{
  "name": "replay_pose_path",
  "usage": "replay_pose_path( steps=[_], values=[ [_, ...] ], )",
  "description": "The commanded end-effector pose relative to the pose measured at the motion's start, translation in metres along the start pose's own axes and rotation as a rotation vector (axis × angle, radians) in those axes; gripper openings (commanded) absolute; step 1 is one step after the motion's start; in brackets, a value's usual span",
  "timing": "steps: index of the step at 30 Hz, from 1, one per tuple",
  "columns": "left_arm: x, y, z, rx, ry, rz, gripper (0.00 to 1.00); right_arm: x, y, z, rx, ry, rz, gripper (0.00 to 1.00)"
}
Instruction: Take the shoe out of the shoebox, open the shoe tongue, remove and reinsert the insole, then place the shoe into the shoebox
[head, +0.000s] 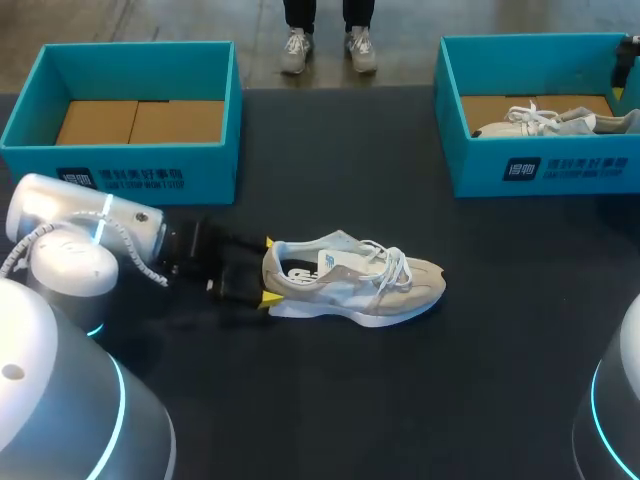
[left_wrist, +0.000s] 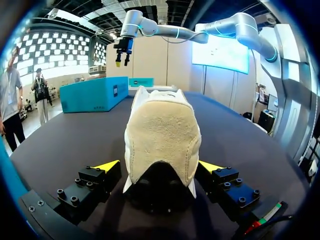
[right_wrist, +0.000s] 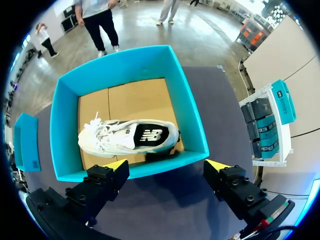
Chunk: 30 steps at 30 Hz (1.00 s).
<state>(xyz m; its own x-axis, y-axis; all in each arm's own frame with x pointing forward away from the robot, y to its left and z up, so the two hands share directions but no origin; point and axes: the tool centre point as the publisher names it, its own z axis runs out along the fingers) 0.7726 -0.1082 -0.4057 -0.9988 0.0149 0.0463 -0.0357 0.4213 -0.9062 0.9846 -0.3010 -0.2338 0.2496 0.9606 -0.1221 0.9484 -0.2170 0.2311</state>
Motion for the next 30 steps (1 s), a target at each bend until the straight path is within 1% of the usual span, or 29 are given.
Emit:
replay_pose_path(
  steps=[1,11,17,18,19,20,21,22,23,24,25,30],
  values=[
    [-0.0045,0.0026,0.0120,0.005,0.008,-0.006,1.00,-0.0003,-0.0006,0.0002,-0.001,0.002,0.000,1.00],
    [-0.0038,-0.0019,0.0189,0.023,0.022,0.002,1.00,-0.0003,-0.0006,0.0002,-0.001,0.002,0.000,1.00],
    [-0.0018,-0.0001,0.0195,0.018,0.038,0.005,1.00,-0.0003,-0.0006,0.0002,-0.001,0.002,0.000,1.00],
    [-0.0014,0.0001,0.0194,0.018,0.040,0.006,0.96,-0.0003,-0.0006,0.0002,-0.001,0.002,0.000,1.00],
    [-0.0010,0.0004,0.0194,0.018,0.042,0.005,0.85,-0.0003,-0.0006,0.0002,-0.001,0.002,0.000,1.00],
    [-0.0005,0.0005,0.0194,0.018,0.043,0.006,0.55,-0.0003,-0.0006,0.0002,-0.001,0.002,0.000,1.00],
    [0.0000,0.0005,0.0194,0.018,0.045,0.006,0.45,-0.0003,-0.0006,0.0002,-0.001,0.002,0.000,1.00],
    [0.0003,0.0005,0.0195,0.018,0.047,0.006,0.40,-0.0003,-0.0006,0.0002,-0.001,0.002,0.000,1.00],
    [0.0005,0.0006,0.0197,0.019,0.048,0.007,0.30,-0.0003,-0.0006,0.0002,-0.001,0.002,0.000,1.00],
    [0.0008,0.0006,0.0197,0.021,0.050,0.007,0.13,-0.0003,-0.0006,0.0002,-0.001,0.002,0.000,1.00],
    [0.0011,0.0006,0.0198,0.022,0.051,0.007,0.00,-0.0003,-0.0006,0.0002,-0.001,0.002,0.000,1.00],
    [0.0028,0.0012,0.0199,0.025,0.066,-0.001,0.00,-0.0003,-0.0006,0.0002,-0.001,0.002,0.000,1.00]
  ],
)
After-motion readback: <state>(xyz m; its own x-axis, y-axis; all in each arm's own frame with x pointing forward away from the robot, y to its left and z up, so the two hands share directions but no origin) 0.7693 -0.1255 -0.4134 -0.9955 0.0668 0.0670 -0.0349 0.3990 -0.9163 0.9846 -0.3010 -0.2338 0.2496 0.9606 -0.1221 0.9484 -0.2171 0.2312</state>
